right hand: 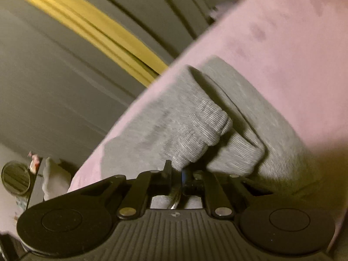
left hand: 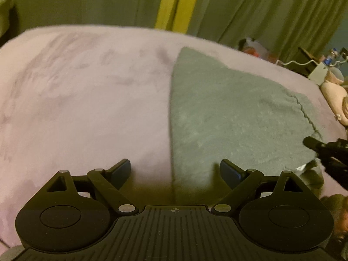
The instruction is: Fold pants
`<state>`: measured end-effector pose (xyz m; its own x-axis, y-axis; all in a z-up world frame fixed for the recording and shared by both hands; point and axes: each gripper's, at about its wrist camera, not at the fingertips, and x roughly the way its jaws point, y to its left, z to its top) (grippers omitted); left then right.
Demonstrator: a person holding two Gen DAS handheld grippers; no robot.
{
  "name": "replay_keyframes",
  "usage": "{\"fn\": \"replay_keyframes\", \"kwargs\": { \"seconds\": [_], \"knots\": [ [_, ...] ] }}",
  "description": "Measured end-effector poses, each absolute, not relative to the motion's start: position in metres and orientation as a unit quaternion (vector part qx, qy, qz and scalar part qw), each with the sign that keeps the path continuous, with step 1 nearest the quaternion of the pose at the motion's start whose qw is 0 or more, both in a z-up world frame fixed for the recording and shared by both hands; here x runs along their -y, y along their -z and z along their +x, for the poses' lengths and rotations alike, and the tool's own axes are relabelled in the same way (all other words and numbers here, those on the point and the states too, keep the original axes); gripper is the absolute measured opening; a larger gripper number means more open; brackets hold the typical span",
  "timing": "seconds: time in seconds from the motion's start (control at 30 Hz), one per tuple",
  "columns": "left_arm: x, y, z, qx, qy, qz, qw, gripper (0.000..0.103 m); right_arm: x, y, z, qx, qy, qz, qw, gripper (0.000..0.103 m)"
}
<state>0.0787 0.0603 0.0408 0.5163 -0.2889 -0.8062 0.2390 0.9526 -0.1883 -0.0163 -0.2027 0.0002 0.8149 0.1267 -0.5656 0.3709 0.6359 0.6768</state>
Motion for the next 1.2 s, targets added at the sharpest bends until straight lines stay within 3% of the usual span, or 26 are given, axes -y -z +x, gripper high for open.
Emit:
{"fn": "replay_keyframes", "kwargs": {
  "seconds": [0.13, 0.23, 0.4, 0.53, 0.7, 0.83, 0.97, 1.1, 1.13, 1.17, 1.2],
  "knots": [
    [-0.042, -0.033, 0.082, -0.471, 0.162, 0.002, 0.867, 0.095, 0.195, 0.000, -0.021, -0.328, 0.105, 0.357, 0.868, 0.007],
    [-0.027, -0.025, 0.089, -0.481, 0.157, 0.032, 0.862, 0.095, 0.203, 0.027, -0.011, -0.367, 0.114, 0.381, 0.841, 0.007],
    [-0.015, -0.012, 0.085, -0.462, 0.158, 0.101, 0.867, 0.101, 0.211, 0.001, -0.018, -0.354, 0.102, 0.387, 0.845, 0.018],
    [-0.024, -0.006, 0.091, -0.486, 0.151, 0.064, 0.859, 0.101, 0.208, -0.024, -0.031, -0.342, 0.135, 0.343, 0.864, 0.023],
    [-0.020, -0.004, 0.089, -0.481, 0.146, 0.067, 0.862, 0.102, 0.193, -0.051, -0.033, -0.266, 0.128, 0.218, 0.930, 0.023],
    [-0.014, -0.004, 0.083, -0.471, 0.140, 0.081, 0.867, 0.102, 0.178, -0.034, -0.015, -0.245, 0.072, 0.146, 0.956, 0.021],
    [-0.012, 0.000, 0.086, -0.477, 0.142, 0.080, 0.864, 0.102, 0.169, 0.006, 0.009, -0.322, 0.115, 0.030, 0.939, 0.013],
    [-0.015, -0.002, 0.084, -0.469, 0.141, 0.080, 0.868, 0.103, 0.183, -0.009, 0.002, -0.308, 0.104, 0.081, 0.942, 0.013],
    [-0.015, -0.004, 0.084, -0.465, 0.141, 0.079, 0.870, 0.102, 0.189, -0.010, -0.004, -0.300, 0.105, 0.107, 0.942, 0.023],
    [-0.015, -0.006, 0.083, -0.460, 0.144, 0.078, 0.873, 0.102, 0.196, -0.011, -0.007, -0.299, 0.122, 0.123, 0.939, 0.053],
    [-0.016, -0.008, 0.083, -0.457, 0.145, 0.076, 0.874, 0.102, 0.201, -0.009, -0.009, -0.302, 0.139, 0.129, 0.934, 0.075]
  ]
}}
